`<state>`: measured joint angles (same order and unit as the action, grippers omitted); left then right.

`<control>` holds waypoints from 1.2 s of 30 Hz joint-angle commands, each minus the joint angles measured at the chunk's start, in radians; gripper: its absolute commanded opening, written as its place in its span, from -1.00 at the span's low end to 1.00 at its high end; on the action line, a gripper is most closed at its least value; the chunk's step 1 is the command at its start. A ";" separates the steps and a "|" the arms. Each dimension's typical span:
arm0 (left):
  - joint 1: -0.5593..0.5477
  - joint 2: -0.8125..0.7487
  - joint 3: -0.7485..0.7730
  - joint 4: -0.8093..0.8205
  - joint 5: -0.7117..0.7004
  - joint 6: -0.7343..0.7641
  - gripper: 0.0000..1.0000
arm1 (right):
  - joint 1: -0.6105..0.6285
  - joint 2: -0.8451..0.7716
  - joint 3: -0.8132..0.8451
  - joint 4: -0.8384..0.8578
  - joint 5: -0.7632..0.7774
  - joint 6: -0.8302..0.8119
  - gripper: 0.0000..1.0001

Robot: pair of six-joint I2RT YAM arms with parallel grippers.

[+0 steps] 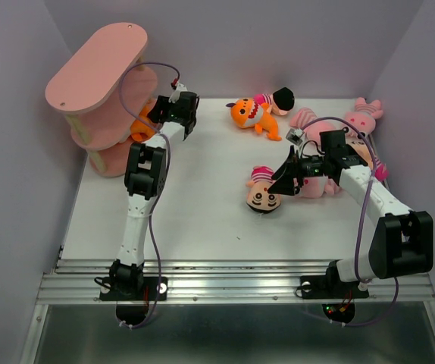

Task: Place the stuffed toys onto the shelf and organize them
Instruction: Place the stuffed toy onto shelf

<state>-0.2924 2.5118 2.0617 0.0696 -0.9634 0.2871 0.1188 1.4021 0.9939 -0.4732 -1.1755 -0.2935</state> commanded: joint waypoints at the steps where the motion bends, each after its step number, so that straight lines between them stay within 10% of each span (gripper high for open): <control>1: 0.035 0.005 0.061 0.048 -0.035 -0.005 0.29 | -0.005 0.001 0.049 -0.010 -0.035 -0.021 1.00; 16: 0.064 0.045 0.095 0.026 -0.001 -0.035 0.18 | -0.005 0.009 0.052 -0.018 -0.049 -0.027 1.00; 32: 0.075 0.045 0.123 -0.031 0.069 -0.091 -1.00 | -0.005 0.009 0.055 -0.024 -0.047 -0.032 1.00; 36: 0.070 0.022 0.127 -0.039 0.109 -0.118 -1.00 | -0.005 0.008 0.057 -0.027 -0.047 -0.033 1.00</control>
<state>-0.2459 2.5664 2.1300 0.0235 -0.8902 0.2413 0.1188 1.4147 1.0016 -0.4965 -1.2015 -0.3050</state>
